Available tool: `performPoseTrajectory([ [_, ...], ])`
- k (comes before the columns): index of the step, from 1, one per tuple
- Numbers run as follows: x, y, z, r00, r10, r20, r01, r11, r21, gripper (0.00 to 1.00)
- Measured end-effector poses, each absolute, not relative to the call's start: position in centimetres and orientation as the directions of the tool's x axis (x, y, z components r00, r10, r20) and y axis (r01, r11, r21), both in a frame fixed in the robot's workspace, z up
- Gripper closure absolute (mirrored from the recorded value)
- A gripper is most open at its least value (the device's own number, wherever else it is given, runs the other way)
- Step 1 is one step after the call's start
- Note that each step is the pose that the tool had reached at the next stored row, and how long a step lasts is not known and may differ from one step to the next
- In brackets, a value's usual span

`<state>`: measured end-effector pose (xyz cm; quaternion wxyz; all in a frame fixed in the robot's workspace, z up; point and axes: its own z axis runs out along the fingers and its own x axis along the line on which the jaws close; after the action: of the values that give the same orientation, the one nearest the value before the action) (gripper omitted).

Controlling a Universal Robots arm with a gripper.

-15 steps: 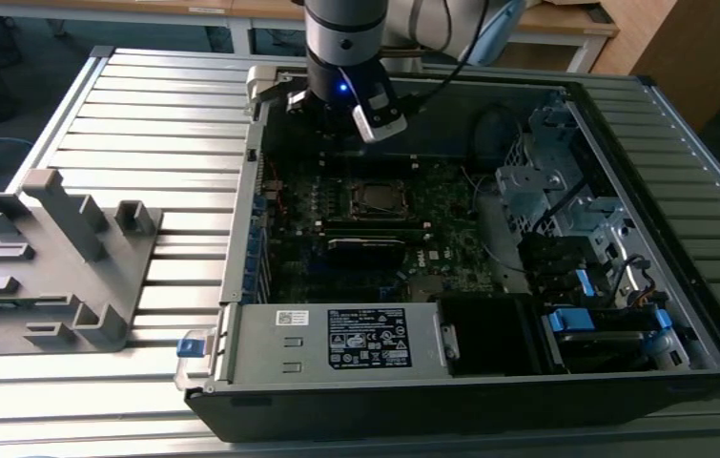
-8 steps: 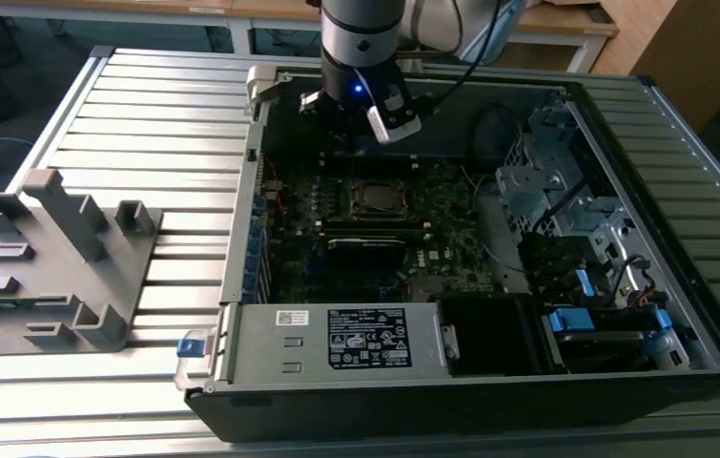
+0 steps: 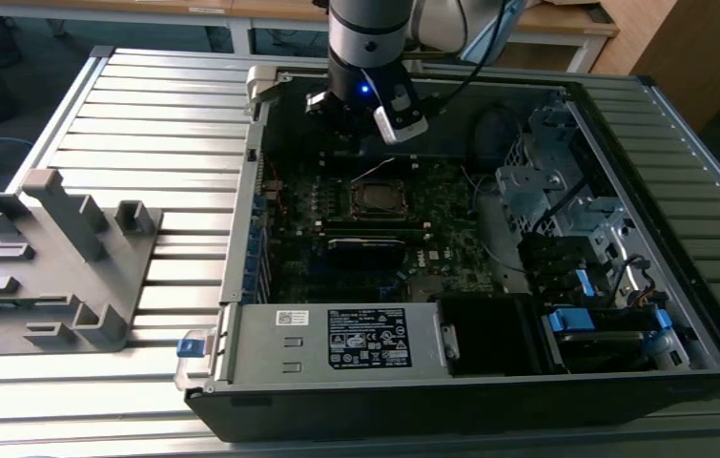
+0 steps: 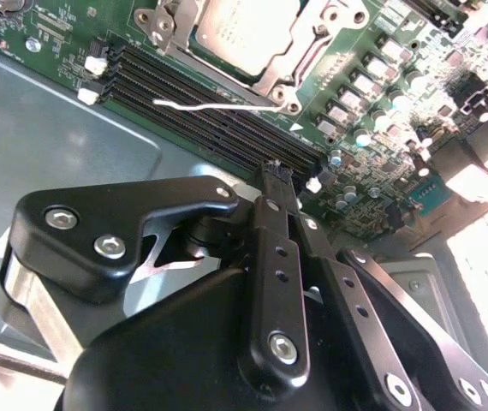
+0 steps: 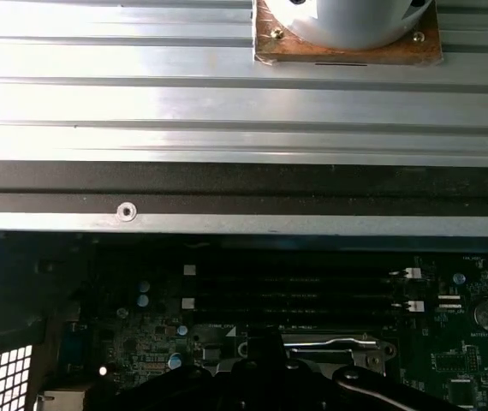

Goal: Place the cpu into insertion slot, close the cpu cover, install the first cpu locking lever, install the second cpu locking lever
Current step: 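Install the first cpu locking lever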

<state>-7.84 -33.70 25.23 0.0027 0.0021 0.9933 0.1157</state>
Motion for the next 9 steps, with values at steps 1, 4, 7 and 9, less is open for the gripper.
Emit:
performPoseTrajectory([
  [1, -7.83, -33.7, 25.23, -1.0, 0.005, -0.005, 0.003, 0.973, 0.23, 0.89],
  [4, -7.83, -33.69, 25.11, -1.0, 0.005, -0.005, 0.003, 0.973, 0.23, 0.89],
  [7, -7.72, -33.7, 24.98, -1.0, 0.005, -0.005, 0.003, 0.973, 0.23, 0.89],
  [9, -7.46, -33.7, 24.93, -1.0, 0.005, -0.005, 0.003, 0.973, 0.23, 0.89],
])
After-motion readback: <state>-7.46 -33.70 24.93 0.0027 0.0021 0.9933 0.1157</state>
